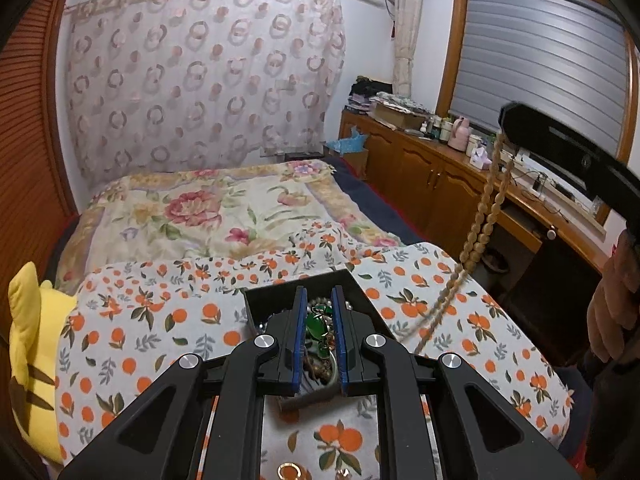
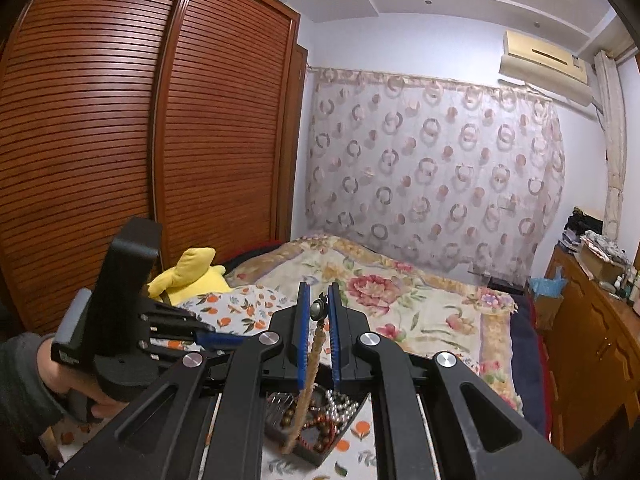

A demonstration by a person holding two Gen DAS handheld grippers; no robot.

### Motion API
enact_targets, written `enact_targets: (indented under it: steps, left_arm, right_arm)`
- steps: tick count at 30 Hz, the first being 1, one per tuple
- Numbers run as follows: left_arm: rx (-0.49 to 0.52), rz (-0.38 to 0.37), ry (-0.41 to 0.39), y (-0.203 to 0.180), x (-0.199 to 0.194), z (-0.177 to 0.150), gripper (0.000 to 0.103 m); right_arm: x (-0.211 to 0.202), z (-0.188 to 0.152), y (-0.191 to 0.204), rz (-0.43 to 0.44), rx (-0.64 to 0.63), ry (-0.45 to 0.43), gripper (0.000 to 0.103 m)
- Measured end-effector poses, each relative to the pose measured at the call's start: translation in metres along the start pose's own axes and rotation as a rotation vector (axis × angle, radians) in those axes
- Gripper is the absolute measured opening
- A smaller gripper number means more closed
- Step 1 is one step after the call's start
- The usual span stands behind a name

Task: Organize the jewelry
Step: 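Lift and carry the bead strand and green ring over the black box, then open both tools to release the bead strand and green ring into the box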

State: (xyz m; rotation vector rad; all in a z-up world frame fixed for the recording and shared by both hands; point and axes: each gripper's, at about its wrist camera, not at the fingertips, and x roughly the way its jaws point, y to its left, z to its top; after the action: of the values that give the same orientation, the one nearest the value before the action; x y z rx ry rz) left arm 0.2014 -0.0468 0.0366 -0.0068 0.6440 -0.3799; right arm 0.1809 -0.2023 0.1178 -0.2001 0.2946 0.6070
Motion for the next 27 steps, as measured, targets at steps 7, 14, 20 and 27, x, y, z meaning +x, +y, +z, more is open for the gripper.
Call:
enact_targets:
  steps: [7, 14, 20, 27]
  left_arm:
    - [-0.018, 0.0, 0.05, 0.009, 0.029, -0.008, 0.011]
    - [-0.029, 0.006, 0.108, 0.014, 0.056, -0.02, 0.011]
    - [-0.026, 0.008, 0.13, 0.016, 0.066, -0.022, 0.012]
    - [-0.021, 0.02, 0.135, 0.016, 0.07, -0.027, 0.012]
  right_arm:
    - [0.022, -0.001, -0.007, 0.009, 0.004, 0.017, 0.01]
    - [0.046, -0.015, -0.015, 0.014, 0.023, 0.063, 0.01]
    - [0.061, -0.032, -0.019, 0.038, 0.045, 0.115, 0.01]
    - [0.082, -0.07, -0.024, 0.032, 0.081, 0.207, 0.01]
